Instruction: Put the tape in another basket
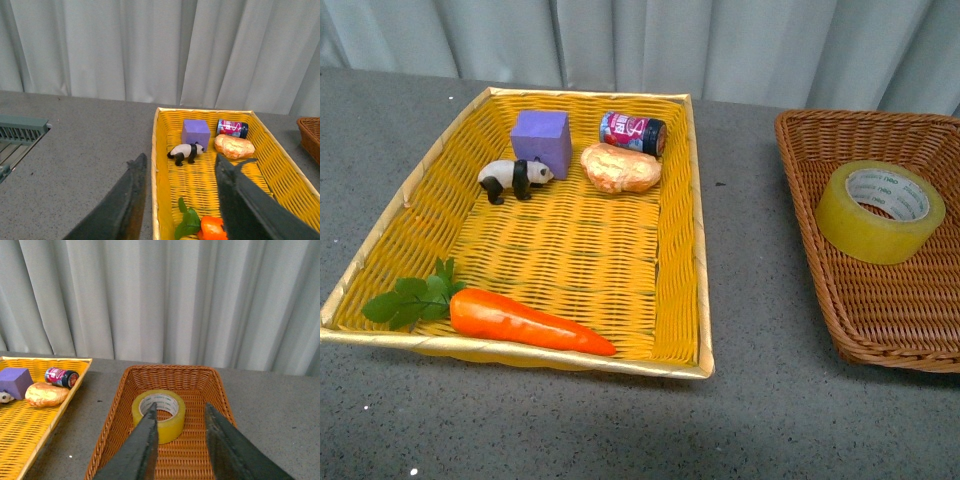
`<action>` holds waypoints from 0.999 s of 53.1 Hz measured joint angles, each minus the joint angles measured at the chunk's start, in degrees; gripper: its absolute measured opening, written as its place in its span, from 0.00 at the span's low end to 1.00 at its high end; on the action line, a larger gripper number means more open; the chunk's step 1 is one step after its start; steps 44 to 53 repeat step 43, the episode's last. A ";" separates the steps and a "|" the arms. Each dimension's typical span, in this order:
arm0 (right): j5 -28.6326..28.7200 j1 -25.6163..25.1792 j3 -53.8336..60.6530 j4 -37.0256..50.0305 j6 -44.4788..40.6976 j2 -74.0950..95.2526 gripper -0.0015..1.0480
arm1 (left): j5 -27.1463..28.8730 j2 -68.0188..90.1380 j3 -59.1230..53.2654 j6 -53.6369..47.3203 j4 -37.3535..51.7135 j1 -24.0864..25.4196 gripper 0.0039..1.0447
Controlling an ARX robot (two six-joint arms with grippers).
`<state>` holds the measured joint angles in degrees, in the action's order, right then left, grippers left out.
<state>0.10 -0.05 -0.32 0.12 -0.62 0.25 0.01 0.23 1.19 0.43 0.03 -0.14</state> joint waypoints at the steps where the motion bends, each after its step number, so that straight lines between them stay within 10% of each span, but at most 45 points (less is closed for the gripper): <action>1: 0.00 0.00 0.02 -0.02 0.00 0.00 0.34 | -0.02 0.00 0.00 0.00 0.00 0.00 0.44; 15: 0.00 0.00 0.02 -0.02 0.02 0.00 0.82 | -0.02 0.00 0.00 0.00 0.00 0.00 0.93; 19: 0.00 0.00 0.00 -0.02 0.04 0.00 0.93 | 0.00 0.00 0.00 -0.13 0.00 0.00 0.93; 53: 0.00 0.00 0.00 -0.02 0.04 0.00 0.91 | -0.02 0.00 0.00 -0.13 0.00 0.00 0.94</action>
